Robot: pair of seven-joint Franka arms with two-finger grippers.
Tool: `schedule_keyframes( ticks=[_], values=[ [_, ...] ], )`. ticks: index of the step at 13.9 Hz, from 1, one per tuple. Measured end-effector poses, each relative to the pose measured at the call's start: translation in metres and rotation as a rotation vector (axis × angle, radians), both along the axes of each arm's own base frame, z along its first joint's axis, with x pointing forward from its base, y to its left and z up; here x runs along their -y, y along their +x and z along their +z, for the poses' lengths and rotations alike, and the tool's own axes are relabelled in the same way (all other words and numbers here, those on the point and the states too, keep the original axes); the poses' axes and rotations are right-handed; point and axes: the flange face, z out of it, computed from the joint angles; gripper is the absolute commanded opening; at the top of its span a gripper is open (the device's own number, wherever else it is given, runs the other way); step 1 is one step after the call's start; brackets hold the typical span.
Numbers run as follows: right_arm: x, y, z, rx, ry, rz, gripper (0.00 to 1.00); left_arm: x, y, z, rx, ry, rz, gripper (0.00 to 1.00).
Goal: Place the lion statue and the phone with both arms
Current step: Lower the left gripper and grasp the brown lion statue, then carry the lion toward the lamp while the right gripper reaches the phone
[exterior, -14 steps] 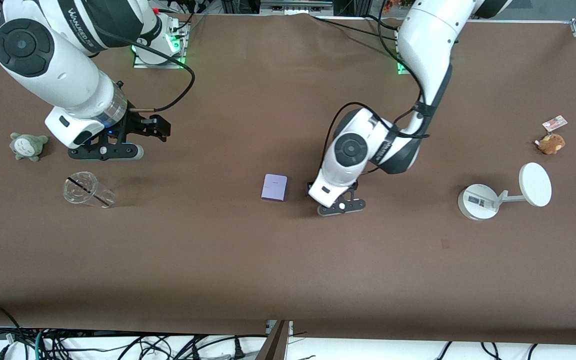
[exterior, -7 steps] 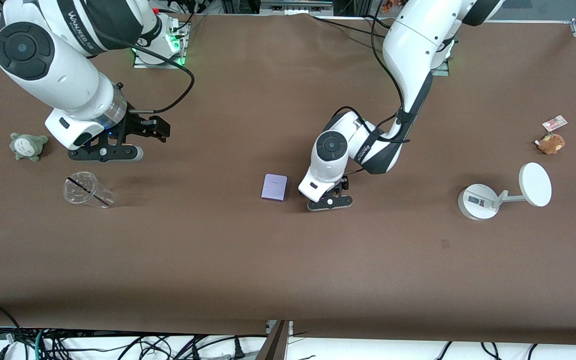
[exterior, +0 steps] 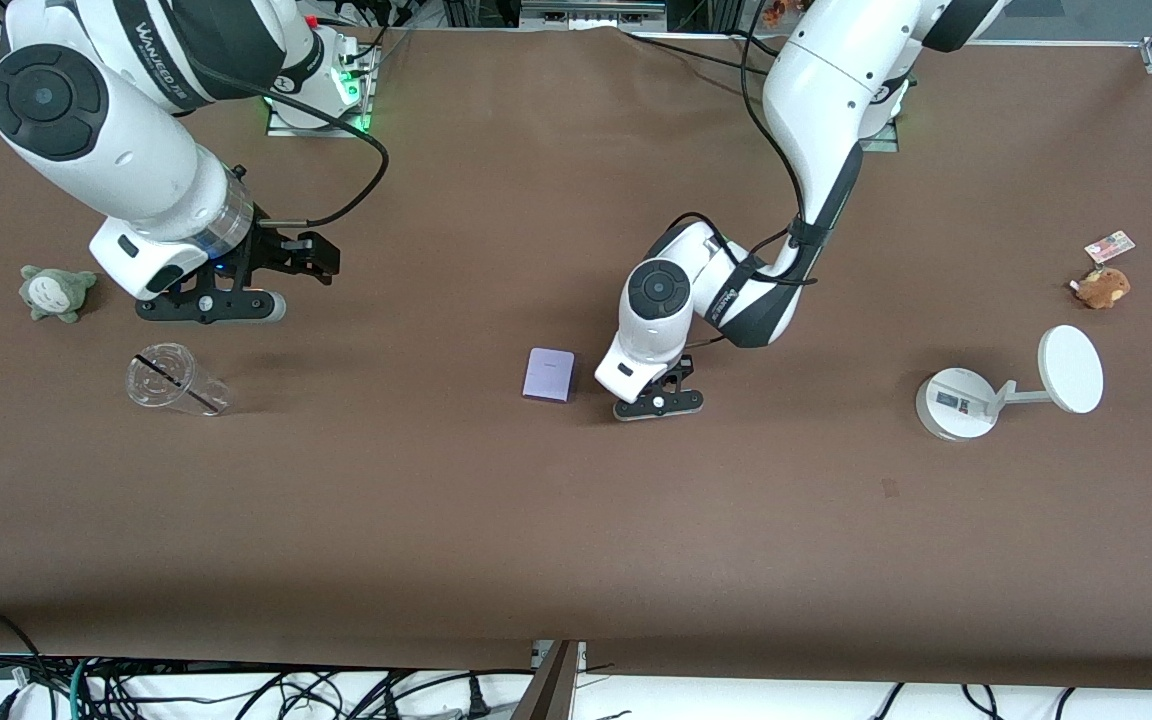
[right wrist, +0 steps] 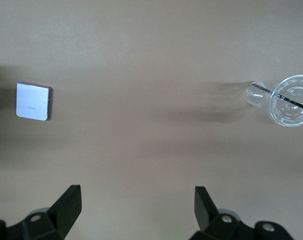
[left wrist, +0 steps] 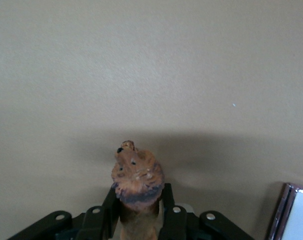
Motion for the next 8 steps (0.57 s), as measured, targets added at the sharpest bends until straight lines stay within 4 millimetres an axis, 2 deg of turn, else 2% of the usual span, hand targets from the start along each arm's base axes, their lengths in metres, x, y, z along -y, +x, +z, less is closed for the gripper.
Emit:
schedule_keyframes(
  ticks=[2,3,5,8],
  values=[
    [0.000,0.000,0.000,0.000,0.000,0.000,1.00,-0.019,0.014,0.008,0.001,0.008,0.004,0.00],
    [0.000,0.000,0.000,0.000,0.000,0.000,1.00,-0.037,0.025,0.017,-0.001,0.014,-0.003,0.00],
    [0.000,0.000,0.000,0.000,0.000,0.000,1.00,-0.084,0.050,0.035,-0.012,0.026,0.002,0.00],
    [-0.001,0.000,0.000,-0.001,0.000,0.001,1.00,-0.176,0.079,0.054,-0.033,0.039,-0.010,0.00]
  ],
)
